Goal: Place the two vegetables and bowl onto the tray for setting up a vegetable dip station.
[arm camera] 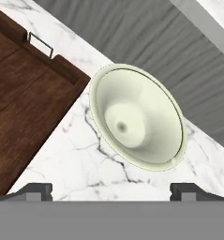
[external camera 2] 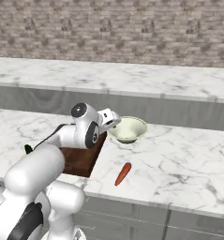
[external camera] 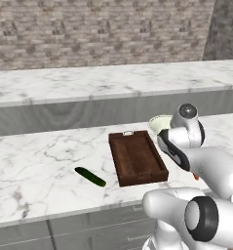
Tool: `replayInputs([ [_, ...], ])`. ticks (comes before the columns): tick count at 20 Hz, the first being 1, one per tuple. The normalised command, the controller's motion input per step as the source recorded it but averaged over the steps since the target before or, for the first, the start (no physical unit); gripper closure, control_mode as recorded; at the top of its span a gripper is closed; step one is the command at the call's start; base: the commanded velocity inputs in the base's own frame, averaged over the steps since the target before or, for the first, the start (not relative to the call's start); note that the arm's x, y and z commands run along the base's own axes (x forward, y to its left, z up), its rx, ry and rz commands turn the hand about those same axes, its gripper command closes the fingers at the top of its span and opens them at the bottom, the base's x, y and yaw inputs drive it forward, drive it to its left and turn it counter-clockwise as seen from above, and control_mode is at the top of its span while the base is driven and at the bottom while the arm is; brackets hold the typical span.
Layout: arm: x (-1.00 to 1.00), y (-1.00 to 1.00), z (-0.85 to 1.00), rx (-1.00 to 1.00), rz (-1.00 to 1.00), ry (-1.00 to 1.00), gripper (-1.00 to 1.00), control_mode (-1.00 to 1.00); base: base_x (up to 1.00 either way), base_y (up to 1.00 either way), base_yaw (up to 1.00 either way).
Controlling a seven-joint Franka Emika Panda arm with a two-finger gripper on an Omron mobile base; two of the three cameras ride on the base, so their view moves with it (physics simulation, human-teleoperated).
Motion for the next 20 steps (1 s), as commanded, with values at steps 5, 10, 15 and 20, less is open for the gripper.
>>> replayInputs([
  [5,0.06,0.00,-0.15,-0.02,0.02,0.06,-1.00,-1.00,0.00,0.00,0.00],
  [10,0.13,0.00,-0.16,0.00,0.06,0.10,-1.00,-1.00,0.00,0.00,0.00],
  [15,0.15,-0.06,-0.08,0.00,0.11,0.09,-1.00,-1.00,0.00,0.00,0.00],
  [20,0.13,-0.09,-0.01,0.00,0.12,0.10,-1.00,-1.00,0.00,0.00,0.00],
])
